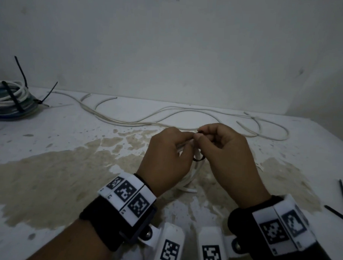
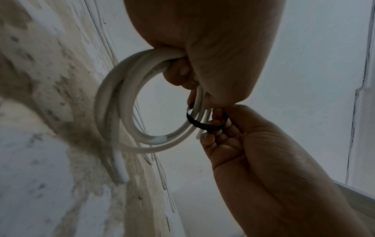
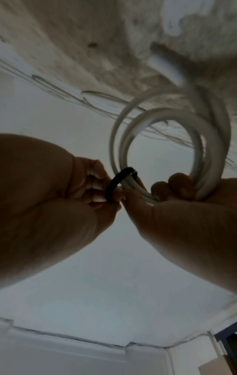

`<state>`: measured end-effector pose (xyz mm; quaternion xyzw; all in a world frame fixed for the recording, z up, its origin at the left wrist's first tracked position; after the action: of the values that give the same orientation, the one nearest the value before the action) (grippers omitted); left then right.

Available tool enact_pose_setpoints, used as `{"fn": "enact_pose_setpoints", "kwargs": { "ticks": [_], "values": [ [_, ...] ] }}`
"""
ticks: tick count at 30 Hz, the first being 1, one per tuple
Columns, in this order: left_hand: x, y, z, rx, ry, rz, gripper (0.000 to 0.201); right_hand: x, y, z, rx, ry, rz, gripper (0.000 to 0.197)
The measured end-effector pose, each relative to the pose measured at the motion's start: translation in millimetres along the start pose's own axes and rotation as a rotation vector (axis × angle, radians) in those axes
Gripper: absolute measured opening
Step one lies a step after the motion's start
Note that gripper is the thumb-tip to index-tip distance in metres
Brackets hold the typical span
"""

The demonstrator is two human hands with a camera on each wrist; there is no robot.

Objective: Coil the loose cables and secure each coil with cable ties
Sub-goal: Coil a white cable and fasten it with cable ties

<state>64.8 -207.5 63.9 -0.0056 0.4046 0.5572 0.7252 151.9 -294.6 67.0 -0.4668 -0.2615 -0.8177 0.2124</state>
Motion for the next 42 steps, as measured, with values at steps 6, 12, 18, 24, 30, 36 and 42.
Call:
{"fn": "enact_pose_setpoints", "kwargs": {
  "ticks": [6, 12, 18, 24, 30, 36, 42],
  "values": [
    [4, -2, 1, 0.041, 0.065, -0.082, 0.02, 13, 7, -6, -0.109, 0.078, 0.087, 0.01],
    [-12, 4, 0, -0.007, -0.086, 0.054, 0.018, 6, 5, 1, -0.035, 0.076, -0.101, 0.01],
    [3, -2, 1, 0.042, 0.037, -0.134, 0.026, 24, 16, -4, -0.156, 0.235, -0.177, 0.014],
    [-3, 2, -1, 0.019, -0.052, -0.043, 0.02, 8, 1, 3, -0.009, 0.16, -0.243, 0.024],
    [26, -23, -7, 0.191, 0.37, -0.396, 0.024, 13, 13, 3, -0.055, 0.214, -0.228, 0.015],
    [11, -21, -8, 0.225, 0.343, -0.448, 0.008, 18, 15, 1, -0.054, 0.246, -0.196, 0.029],
    [23, -21, -7, 0.189, 0.375, -0.455, 0.011, 39, 15, -4, -0.085, 0.443, -0.354, 0.007]
  ]
}}
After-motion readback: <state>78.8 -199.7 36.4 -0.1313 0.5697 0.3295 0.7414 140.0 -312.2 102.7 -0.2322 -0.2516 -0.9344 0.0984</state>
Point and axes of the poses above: each hand's wrist, its own z-axis towards the middle knuckle, its own y-axis out of the back of the hand, x = y × z, the point moved 10 cm from there along z, towards the middle knuckle, and after that the axes turned 1 degree about x, right-handed, at the moved point
